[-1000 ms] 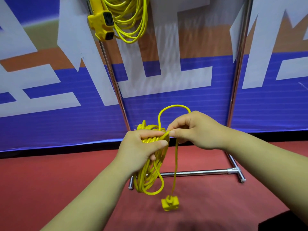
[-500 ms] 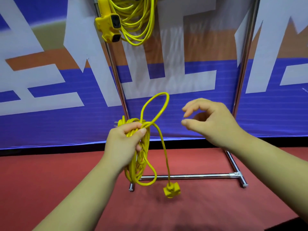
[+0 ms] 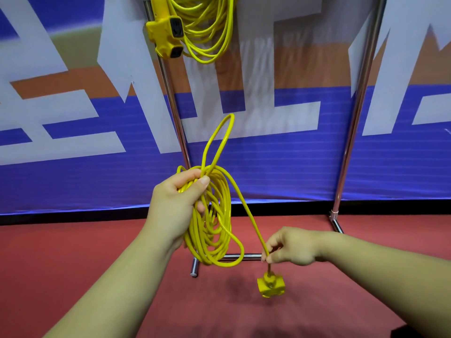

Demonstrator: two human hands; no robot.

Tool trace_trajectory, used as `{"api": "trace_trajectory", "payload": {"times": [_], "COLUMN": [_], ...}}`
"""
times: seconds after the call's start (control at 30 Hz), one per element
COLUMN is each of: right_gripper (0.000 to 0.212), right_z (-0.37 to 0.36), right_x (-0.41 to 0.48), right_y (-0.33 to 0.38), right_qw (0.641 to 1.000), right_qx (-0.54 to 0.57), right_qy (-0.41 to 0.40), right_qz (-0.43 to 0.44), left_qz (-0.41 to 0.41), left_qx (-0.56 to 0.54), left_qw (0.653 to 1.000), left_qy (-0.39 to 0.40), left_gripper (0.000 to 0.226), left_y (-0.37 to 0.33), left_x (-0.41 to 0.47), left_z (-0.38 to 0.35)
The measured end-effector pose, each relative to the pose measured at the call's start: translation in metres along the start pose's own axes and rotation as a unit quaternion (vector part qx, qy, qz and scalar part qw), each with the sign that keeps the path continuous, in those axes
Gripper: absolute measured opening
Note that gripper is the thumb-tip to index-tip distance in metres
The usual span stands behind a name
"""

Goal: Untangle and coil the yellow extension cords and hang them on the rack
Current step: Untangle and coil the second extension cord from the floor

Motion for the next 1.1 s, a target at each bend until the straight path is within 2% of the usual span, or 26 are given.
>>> {"api": "trace_trajectory", "payload": {"times": [0.13, 0.2, 0.3, 0.43, 0.53, 0.63, 0.77, 0.83, 0.93, 1.0, 1.1], "right_gripper": [0.012, 0.015, 0.024, 0.028, 0.027, 0.021, 0.026, 0.035, 0.051, 0.038, 0.009], "right_z": [0.012, 0.025, 0.047, 0.076, 0.089, 0.098, 0.109, 0.111, 0.109, 0.111, 0.114], "right_x": [0.003, 0.004, 0.001, -0.01, -0.023, -0.036, -0.047, -0.049, -0.051, -0.054, -0.056], "right_y": [0.003, 0.01, 0.018, 0.023, 0.027, 0.031, 0.04, 0.044, 0.05, 0.05, 0.043], "right_qw": [0.998, 0.981, 0.931, 0.918, 0.897, 0.893, 0.892, 0.884, 0.894, 0.893, 0.882], "right_qx": [0.044, 0.164, 0.316, 0.276, 0.29, 0.288, 0.266, 0.289, 0.257, 0.223, 0.205], "right_qy": [-0.046, -0.103, -0.183, -0.285, -0.332, -0.342, -0.362, -0.366, -0.367, -0.39, -0.423], "right_qz": [0.014, 0.028, 0.013, -0.018, -0.037, -0.048, -0.052, -0.037, -0.009, -0.006, -0.039], "left_qz": [-0.006, -0.022, -0.042, -0.042, -0.036, -0.033, -0.028, -0.03, -0.044, -0.057, -0.054], "left_qx": [0.037, 0.089, 0.183, 0.254, 0.304, 0.351, 0.385, 0.412, 0.463, 0.487, 0.487], "left_qw": [0.999, 0.996, 0.981, 0.964, 0.947, 0.928, 0.911, 0.896, 0.863, 0.845, 0.842], "left_qy": [0.009, 0.016, 0.044, 0.061, 0.098, 0.121, 0.143, 0.162, 0.198, 0.214, 0.226], "left_gripper": [0.011, 0.011, 0.011, 0.011, 0.01, 0.008, 0.007, 0.006, 0.004, 0.006, 0.015], "left_y": [-0.001, 0.001, 0.004, 0.008, 0.013, 0.018, 0.025, 0.028, 0.03, 0.03, 0.031], "left_x": [0.0, 0.002, 0.005, 0.008, 0.009, 0.008, 0.007, 0.006, 0.001, -0.002, -0.005], "left_z": [0.006, 0.01, 0.013, 0.012, 0.008, 0.003, -0.005, -0.009, -0.017, -0.022, -0.025]}}
Point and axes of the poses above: each hand's wrist, its own x-axis towards the middle knuckle, its own z-axis out of the back of the hand, y = z × x, the point moved 5 cm from there along x, towards the middle knuckle, and after that the axes turned 11 degrees about -x, right-handed, at the moved point
